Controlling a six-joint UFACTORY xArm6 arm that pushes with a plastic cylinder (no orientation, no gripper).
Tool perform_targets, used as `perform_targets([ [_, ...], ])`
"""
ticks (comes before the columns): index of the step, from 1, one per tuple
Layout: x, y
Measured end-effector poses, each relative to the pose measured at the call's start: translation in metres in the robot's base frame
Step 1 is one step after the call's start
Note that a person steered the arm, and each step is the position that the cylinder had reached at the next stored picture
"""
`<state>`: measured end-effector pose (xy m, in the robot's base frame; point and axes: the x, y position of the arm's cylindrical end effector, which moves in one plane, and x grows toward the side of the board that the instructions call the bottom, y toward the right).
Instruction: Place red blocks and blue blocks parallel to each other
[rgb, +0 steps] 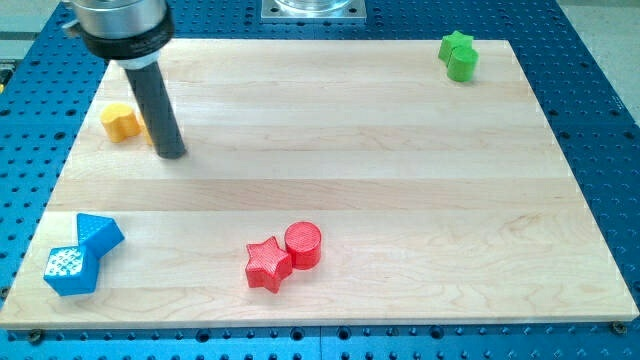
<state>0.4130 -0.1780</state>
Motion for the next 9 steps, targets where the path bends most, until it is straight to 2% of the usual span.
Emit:
perform_targets([
  [1, -0.009, 0.024],
  [2, -0.009, 0.003],
  [6, -0.002, 0.015],
  [7, -0.001, 0.041],
  [8, 0.027, 0.118],
  [9, 0.1, 0.223],
])
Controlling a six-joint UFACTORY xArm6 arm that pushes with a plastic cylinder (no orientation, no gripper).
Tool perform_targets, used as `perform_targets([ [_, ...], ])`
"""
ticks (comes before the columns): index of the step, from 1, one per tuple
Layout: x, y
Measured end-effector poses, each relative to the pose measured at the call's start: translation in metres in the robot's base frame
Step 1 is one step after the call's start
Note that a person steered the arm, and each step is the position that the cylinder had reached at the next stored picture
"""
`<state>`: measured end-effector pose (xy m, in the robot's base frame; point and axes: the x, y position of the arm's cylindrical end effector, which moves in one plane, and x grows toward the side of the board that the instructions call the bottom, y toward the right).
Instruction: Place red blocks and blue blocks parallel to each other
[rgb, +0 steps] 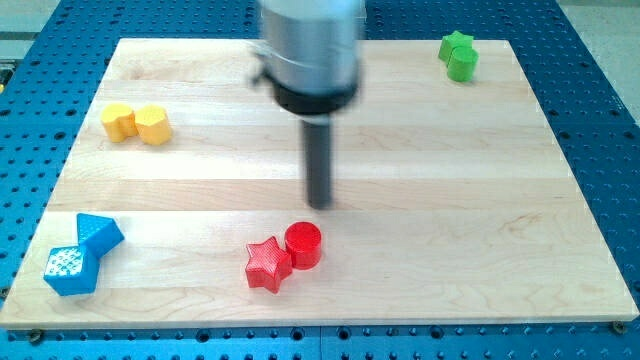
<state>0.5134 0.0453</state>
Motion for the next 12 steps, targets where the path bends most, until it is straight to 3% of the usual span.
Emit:
perform_targets([
  [1, 0.084, 0.041],
  [2, 0.105, 0.009],
  [4, 0.044, -0.041],
  [5, 0.056, -0.021],
  [7, 0.038, -0.103],
  [8, -0.002, -0.07],
  [9, 0.026, -0.032],
  [10, 0.102, -0.033],
  [12, 0.105, -0.15],
])
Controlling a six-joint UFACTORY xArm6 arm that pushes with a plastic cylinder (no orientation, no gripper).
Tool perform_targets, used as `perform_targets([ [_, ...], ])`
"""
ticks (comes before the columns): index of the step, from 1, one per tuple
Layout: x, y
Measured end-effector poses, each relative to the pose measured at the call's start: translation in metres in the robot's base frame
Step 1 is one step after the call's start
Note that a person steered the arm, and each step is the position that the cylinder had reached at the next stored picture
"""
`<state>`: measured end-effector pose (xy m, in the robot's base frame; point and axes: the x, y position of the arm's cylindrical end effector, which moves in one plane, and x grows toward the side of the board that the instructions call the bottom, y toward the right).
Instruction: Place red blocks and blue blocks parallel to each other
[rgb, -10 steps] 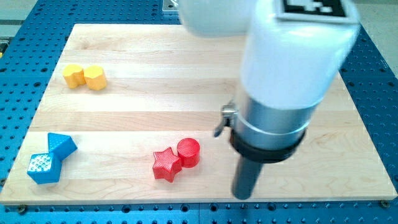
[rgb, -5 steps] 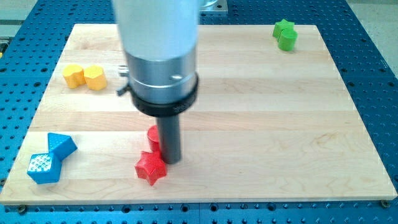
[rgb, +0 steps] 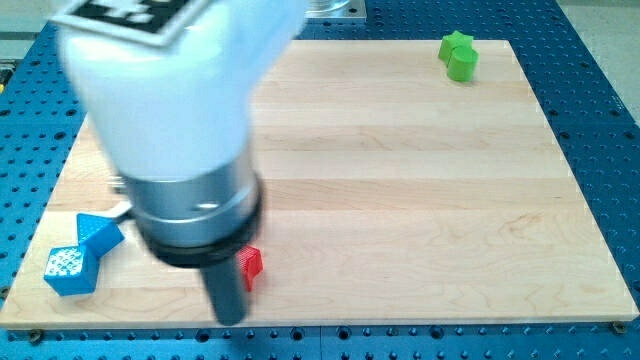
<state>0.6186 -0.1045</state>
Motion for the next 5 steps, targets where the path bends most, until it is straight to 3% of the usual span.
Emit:
perform_targets([
  [1, -0.014, -0.001],
  [2, -0.015, 0.045],
  [5, 0.0, 0.006],
])
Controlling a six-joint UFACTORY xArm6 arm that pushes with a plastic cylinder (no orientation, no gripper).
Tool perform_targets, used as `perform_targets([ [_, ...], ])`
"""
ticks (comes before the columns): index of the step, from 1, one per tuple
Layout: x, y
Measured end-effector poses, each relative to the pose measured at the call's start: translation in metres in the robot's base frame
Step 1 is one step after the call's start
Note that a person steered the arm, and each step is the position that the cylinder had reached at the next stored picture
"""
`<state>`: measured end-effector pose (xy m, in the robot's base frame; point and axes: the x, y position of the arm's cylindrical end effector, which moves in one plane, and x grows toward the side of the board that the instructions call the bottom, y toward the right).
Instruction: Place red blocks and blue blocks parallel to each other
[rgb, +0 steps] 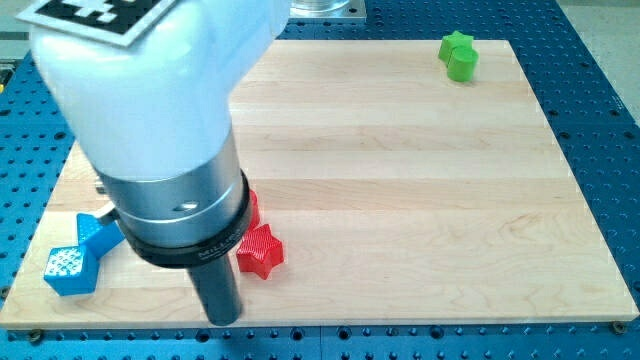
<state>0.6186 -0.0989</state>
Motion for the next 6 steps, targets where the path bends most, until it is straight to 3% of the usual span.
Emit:
perform_targets([
  [2, -0.002, -0.19],
  [3, -0.01, -0.196],
  [4, -0.015, -0.124],
  [5, -0.015, -0.14],
  [6, -0.017, -0.194],
])
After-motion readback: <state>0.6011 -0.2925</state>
